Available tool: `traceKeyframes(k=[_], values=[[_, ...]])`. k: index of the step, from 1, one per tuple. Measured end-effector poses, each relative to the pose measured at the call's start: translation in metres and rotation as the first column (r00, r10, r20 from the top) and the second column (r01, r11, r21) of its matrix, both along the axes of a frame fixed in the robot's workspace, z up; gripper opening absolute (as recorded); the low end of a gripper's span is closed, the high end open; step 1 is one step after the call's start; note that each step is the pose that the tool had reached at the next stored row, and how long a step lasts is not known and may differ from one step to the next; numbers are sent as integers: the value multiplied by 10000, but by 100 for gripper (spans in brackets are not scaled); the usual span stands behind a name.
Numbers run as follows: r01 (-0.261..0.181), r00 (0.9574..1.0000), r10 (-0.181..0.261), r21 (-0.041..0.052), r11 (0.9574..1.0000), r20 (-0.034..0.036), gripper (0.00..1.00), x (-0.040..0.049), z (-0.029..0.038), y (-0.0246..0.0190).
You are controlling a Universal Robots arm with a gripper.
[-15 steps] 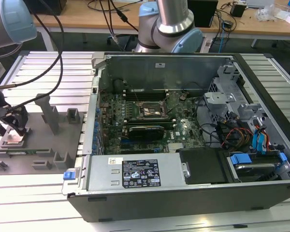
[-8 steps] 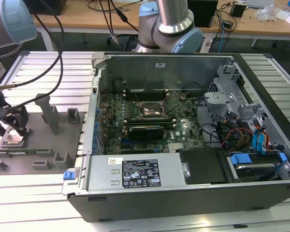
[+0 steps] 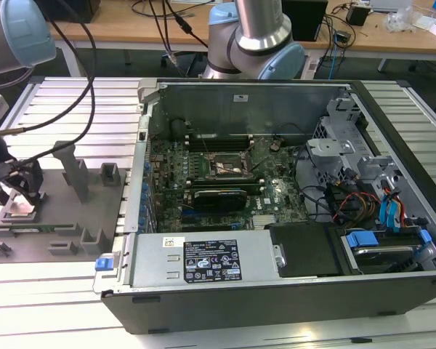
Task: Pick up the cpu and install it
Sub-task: 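Pick up the cpu and move it towards the insertion slot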
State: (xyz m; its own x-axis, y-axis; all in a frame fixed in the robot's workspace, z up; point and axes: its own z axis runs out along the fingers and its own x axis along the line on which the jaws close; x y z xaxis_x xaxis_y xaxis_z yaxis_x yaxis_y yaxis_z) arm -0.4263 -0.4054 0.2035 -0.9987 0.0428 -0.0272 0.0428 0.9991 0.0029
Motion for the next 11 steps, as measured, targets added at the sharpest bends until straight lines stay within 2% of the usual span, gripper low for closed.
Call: traceKeyframes(k=[11], values=[[0, 10000, 0, -1, 10000, -3, 60, 0, -53, 0]])
